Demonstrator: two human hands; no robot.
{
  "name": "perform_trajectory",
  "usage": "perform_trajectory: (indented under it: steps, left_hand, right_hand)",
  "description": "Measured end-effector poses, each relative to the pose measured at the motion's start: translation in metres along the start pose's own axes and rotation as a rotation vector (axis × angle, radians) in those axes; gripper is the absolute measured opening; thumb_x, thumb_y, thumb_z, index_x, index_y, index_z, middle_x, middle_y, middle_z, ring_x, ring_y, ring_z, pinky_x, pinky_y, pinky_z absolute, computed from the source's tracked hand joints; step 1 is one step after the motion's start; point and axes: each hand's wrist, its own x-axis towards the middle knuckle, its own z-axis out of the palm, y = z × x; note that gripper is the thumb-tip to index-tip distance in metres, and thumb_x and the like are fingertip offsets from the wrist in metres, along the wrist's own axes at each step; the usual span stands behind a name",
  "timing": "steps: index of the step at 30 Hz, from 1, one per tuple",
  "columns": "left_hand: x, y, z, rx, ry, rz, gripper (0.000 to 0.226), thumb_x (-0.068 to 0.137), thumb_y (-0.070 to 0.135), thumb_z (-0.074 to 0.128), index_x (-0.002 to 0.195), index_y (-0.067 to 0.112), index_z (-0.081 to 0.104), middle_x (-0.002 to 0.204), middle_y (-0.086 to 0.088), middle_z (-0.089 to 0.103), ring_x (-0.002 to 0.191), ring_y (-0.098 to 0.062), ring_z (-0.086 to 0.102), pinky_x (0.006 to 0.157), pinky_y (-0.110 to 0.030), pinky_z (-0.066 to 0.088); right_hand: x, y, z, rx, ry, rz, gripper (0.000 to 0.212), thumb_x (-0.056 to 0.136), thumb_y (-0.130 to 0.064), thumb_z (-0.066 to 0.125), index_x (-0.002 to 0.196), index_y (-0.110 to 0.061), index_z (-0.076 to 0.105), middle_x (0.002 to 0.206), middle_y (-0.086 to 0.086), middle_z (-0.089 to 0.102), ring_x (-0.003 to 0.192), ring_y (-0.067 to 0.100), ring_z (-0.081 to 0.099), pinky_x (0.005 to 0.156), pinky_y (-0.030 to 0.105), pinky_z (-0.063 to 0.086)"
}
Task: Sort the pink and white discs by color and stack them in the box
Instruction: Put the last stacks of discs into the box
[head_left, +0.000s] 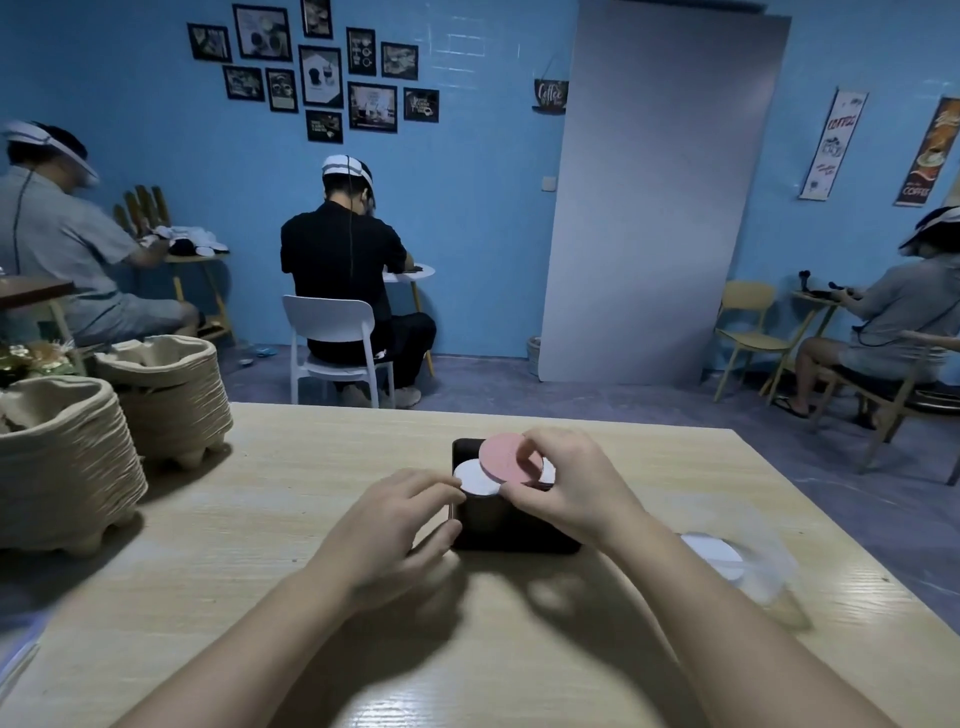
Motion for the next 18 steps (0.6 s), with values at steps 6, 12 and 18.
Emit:
perform_trajectory:
  steps: [6, 12, 18]
  left_hand:
    - [0.006, -0.003, -0.004, -0.035, 0.012, 0.006, 0.021, 0.095, 0.033, 0.061, 0.115, 0.026, 0.064, 0.124, 0.020, 0.059, 0.115, -0.007, 0.056, 0.093, -0.035, 0.049]
    - [0.007, -0.003, -0.002, -0.076, 0.015, 0.006, 0.021, 0.095, 0.032, 0.061, 0.115, 0.025, 0.064, 0.124, 0.020, 0.060, 0.116, -0.007, 0.056, 0.093, -0.034, 0.048]
    - [0.005, 0.002, -0.004, -0.090, 0.020, -0.021, 0.022, 0.096, 0.035, 0.058, 0.116, 0.027, 0.064, 0.126, 0.024, 0.059, 0.118, -0.003, 0.055, 0.094, -0.032, 0.048]
  right_hand:
    - [0.032, 0.007, 0.018, 0.082, -0.148, 0.104, 0.033, 0.066, -0.053, 0.073, 0.082, -0.029, 0.056, 0.084, -0.010, 0.062, 0.082, 0.010, 0.056, 0.075, 0.036, 0.053]
    - [0.043, 0.004, 0.022, 0.010, -0.258, 0.105, 0.036, 0.070, -0.043, 0.089, 0.093, -0.029, 0.065, 0.080, -0.018, 0.054, 0.074, -0.003, 0.048, 0.061, 0.016, 0.035]
    - [0.040, 0.008, 0.026, 0.098, -0.232, 0.104, 0.038, 0.069, -0.046, 0.090, 0.095, -0.029, 0.069, 0.092, -0.013, 0.064, 0.082, 0.001, 0.055, 0.072, 0.022, 0.047]
